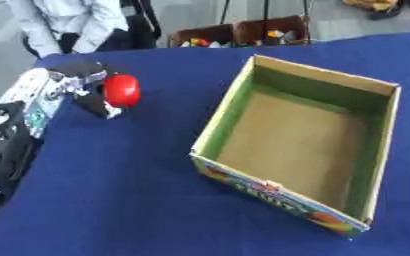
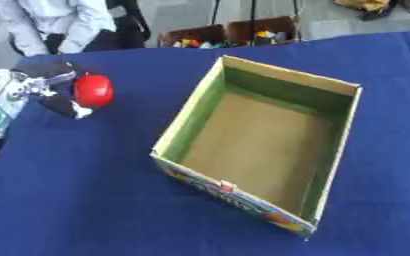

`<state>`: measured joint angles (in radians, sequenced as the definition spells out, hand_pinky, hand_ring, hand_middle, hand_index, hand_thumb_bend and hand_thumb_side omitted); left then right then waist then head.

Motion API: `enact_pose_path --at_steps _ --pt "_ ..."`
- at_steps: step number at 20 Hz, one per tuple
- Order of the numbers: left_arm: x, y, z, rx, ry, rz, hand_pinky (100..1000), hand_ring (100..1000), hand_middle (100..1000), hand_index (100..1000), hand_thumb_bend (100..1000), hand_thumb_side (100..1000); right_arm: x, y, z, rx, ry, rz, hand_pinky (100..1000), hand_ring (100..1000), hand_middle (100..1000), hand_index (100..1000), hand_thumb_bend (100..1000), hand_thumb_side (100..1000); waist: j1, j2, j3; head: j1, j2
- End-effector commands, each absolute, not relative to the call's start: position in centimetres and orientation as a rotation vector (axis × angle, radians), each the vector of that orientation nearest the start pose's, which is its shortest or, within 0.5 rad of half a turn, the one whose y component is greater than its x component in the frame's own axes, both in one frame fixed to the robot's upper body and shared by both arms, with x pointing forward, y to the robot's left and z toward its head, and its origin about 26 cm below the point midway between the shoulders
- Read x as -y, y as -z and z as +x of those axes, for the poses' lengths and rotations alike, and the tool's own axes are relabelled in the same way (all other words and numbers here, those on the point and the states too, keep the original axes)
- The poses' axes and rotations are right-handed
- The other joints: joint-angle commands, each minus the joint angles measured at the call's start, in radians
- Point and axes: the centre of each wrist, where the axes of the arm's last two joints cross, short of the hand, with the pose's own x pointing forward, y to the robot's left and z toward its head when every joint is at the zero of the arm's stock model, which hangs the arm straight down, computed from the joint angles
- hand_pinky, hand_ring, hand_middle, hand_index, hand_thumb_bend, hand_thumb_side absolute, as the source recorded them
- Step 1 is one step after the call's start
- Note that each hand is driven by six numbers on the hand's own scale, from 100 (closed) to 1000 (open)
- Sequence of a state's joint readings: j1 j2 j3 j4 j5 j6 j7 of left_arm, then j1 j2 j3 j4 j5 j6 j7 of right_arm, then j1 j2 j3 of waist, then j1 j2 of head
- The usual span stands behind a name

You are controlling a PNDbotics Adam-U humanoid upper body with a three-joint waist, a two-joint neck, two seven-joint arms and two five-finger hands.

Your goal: Pick up objects on the table and place them in the box.

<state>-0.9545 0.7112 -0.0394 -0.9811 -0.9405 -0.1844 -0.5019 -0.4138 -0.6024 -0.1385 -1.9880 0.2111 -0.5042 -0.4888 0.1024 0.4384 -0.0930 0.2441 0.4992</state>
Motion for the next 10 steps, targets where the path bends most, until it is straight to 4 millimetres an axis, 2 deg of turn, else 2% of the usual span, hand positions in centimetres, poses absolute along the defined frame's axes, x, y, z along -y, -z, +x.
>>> enact_pose_path --at_steps 1,6,10 --pt "-39.2 -29.9 44.4 1.238 1.381 1.191 200 588 584 697 100 508 31.9 -28.6 29.4 -3.040 0.210 0.750 756 793 727 767 100 1000 -0.003 -0.018 0.004 -0.002 0.003" --pt "-39.0 -30.7 44.0 1.297 1.369 1.205 173 571 571 685 100 527 32.0 -28.6 29.4 -3.045 0.205 0.750 756 793 727 768 100 1000 -0.004 -0.033 0.013 -0.011 0.017" --pt "-39.0 -31.2 43.7 1.316 1.365 1.214 165 566 569 682 100 507 32.1 -28.5 29.4 -3.048 0.200 0.751 755 792 728 769 100 1000 -0.006 -0.047 0.017 -0.018 0.025"
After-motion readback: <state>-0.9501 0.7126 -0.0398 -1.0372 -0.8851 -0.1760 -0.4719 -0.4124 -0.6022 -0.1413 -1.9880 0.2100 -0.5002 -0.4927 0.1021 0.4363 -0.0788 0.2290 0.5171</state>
